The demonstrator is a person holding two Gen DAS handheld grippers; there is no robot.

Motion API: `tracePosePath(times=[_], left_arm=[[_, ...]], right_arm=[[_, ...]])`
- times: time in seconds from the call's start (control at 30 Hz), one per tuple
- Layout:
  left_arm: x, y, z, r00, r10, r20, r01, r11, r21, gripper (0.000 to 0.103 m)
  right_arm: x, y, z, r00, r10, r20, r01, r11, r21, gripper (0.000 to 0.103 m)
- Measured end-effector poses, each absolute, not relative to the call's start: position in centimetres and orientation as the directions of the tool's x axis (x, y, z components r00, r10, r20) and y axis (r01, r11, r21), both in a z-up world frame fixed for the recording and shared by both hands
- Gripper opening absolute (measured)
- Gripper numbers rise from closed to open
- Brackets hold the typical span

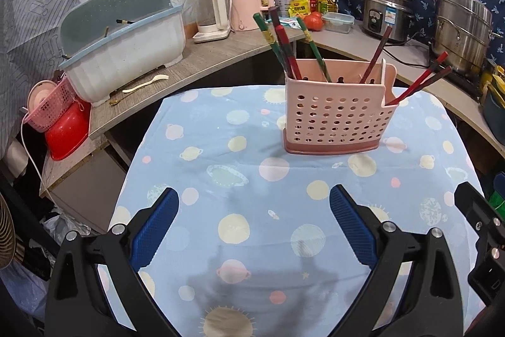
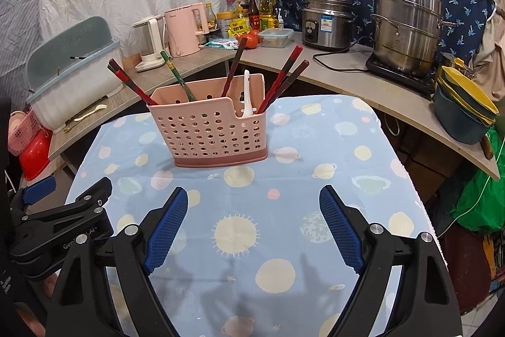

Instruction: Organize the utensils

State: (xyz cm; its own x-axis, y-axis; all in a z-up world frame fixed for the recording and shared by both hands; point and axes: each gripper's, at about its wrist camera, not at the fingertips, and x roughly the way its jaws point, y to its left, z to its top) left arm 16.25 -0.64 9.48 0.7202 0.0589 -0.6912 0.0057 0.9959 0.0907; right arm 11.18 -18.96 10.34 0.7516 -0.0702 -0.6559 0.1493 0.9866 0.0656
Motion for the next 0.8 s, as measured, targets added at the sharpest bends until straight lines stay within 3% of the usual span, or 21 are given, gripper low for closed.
tracePosePath(times=[0.8], left_arm=[[16.06,-1.13,9.43,0.723,0.048,-0.689,0.031,0.994,0.102,0.092]], right_arm=[[11.38,-18.7,10.18,0.747,-0.068,-0.661,0.149,0.987,0.066,0.082]])
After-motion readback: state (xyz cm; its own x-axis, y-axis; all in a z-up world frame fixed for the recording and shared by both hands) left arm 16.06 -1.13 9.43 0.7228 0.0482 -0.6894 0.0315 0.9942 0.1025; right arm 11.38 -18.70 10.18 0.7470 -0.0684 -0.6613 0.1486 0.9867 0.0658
